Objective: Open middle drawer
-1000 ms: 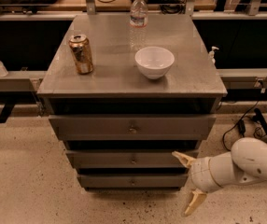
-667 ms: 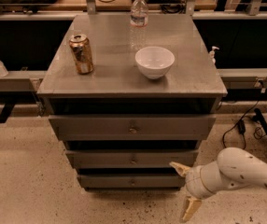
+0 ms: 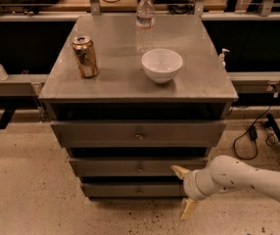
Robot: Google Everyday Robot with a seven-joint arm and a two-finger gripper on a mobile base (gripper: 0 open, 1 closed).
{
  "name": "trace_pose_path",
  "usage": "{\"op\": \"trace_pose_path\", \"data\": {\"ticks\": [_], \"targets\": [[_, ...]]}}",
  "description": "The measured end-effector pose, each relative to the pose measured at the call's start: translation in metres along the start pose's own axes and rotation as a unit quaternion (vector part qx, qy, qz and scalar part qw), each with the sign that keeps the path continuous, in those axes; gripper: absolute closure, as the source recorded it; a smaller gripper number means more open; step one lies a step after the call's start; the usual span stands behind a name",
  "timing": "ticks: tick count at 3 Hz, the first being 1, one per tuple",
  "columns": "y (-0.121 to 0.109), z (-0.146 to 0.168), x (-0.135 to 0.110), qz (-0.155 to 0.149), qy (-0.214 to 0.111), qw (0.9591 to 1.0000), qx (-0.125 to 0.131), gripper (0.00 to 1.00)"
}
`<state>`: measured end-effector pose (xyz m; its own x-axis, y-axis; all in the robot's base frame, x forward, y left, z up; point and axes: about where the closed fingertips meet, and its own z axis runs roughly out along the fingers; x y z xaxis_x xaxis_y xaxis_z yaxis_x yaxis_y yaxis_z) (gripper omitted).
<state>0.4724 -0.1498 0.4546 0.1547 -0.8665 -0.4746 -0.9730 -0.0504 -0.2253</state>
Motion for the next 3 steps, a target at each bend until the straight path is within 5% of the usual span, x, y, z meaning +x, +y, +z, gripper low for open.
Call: {"op": "trace_pose_path", "data": {"ticks": [2, 3], "targets": [[-0.076, 0.026, 0.012, 0.004, 0.008, 0.9987, 0.050, 0.00], [-0.088, 0.035, 0.025, 0.018, 0.014, 0.9985, 0.050, 0.00]]}}
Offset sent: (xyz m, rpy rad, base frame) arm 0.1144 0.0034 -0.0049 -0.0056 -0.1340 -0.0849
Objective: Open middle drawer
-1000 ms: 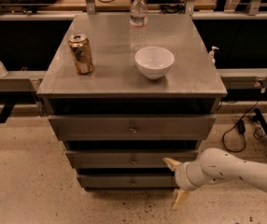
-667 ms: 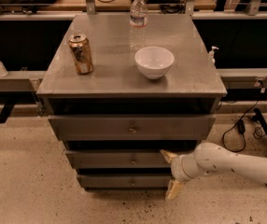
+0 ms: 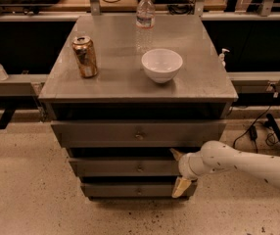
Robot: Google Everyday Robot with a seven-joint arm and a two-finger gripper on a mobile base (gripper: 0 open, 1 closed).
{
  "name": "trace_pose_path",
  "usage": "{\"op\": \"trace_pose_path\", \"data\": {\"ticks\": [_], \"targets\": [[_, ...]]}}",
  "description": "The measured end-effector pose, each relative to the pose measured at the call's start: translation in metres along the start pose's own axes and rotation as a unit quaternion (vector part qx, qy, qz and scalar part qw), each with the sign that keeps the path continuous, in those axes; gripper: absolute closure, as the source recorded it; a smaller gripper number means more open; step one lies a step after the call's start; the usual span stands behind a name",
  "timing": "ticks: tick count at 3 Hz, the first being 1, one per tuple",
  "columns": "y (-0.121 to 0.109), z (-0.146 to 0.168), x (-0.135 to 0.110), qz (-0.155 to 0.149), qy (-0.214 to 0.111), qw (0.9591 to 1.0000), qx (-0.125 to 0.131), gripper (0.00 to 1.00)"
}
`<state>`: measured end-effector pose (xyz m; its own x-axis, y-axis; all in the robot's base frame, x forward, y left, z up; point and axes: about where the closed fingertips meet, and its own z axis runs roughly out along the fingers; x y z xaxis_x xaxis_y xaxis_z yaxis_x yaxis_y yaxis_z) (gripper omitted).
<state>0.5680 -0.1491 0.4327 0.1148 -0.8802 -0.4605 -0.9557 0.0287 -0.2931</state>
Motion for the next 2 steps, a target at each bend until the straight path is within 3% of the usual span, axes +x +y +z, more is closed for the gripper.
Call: {"op": "trace_pose_path", "data": {"ticks": [1, 2], "targets": [[-0.0012, 0.0089, 0.0120, 0.013, 0.013, 0.9998, -0.005, 0.15], [0.0045, 0.0092, 0.0101, 0.017, 0.026, 0.9995, -0.008, 0.38]]}}
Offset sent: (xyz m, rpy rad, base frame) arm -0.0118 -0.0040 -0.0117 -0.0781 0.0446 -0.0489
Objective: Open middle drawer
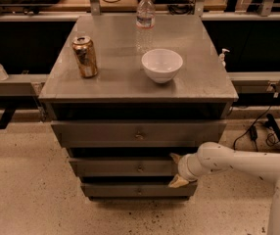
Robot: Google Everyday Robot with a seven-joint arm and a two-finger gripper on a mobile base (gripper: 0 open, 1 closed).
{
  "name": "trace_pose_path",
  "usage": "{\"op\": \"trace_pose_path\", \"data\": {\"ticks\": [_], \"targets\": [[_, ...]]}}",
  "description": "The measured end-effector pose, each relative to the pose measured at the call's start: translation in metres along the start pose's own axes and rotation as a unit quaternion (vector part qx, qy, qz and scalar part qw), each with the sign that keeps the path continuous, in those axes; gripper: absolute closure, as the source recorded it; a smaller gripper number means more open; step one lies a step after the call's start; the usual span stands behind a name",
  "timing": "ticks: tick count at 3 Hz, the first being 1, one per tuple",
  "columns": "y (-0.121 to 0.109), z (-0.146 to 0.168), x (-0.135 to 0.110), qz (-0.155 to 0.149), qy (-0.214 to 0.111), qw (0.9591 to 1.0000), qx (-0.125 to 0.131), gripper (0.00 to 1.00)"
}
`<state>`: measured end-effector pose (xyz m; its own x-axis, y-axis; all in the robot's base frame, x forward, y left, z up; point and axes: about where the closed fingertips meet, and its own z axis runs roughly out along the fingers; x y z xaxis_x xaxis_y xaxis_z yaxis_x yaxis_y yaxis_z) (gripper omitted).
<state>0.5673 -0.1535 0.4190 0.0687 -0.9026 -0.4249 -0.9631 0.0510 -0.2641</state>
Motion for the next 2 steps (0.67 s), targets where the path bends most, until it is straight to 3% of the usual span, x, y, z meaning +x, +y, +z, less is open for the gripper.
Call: {"op": "trace_pose_path", "data": {"ticks": [1, 2], "targets": [[0.0213, -0.0034, -0.0131, 0.018, -0.028, 0.9994, -0.011, 0.71], [0.0210, -0.0044, -0.0136, 0.018, -0.028, 0.9994, -0.011, 0.94]]}}
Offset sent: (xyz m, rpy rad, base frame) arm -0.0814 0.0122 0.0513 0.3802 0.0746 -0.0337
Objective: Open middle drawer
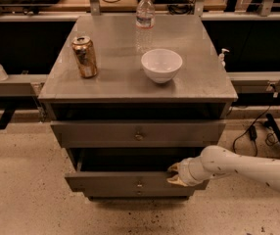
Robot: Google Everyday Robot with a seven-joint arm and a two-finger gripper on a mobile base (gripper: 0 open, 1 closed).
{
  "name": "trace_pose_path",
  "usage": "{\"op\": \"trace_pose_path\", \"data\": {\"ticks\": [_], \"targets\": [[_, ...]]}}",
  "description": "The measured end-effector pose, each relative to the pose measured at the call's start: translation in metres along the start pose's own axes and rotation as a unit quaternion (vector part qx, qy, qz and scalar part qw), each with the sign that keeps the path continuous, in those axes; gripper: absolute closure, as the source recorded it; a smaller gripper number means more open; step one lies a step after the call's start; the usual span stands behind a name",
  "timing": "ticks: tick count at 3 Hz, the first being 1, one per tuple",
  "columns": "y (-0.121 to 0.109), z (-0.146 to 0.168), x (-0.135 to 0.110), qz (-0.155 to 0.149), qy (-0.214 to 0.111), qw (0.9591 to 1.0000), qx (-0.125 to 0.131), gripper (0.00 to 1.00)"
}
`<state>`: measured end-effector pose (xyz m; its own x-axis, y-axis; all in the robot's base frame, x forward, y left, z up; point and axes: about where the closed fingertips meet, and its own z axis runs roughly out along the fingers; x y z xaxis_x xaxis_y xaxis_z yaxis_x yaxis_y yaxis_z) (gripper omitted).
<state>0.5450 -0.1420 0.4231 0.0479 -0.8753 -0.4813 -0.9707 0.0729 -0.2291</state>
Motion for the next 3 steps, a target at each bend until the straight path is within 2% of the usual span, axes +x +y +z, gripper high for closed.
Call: {"op": "trace_pose_path", "data": {"ticks": [1, 2, 3], "targets": [[-0.0012, -0.0045, -0.0026, 0.000, 0.000, 1.0000, 0.000, 1.00], [-0.0014, -0.0050, -0.0029, 0.000, 0.000, 1.0000, 0.000, 0.82], [-0.0002, -0.0035, -0.0035, 0.000, -0.001, 1.0000, -0.002, 0.59]]}}
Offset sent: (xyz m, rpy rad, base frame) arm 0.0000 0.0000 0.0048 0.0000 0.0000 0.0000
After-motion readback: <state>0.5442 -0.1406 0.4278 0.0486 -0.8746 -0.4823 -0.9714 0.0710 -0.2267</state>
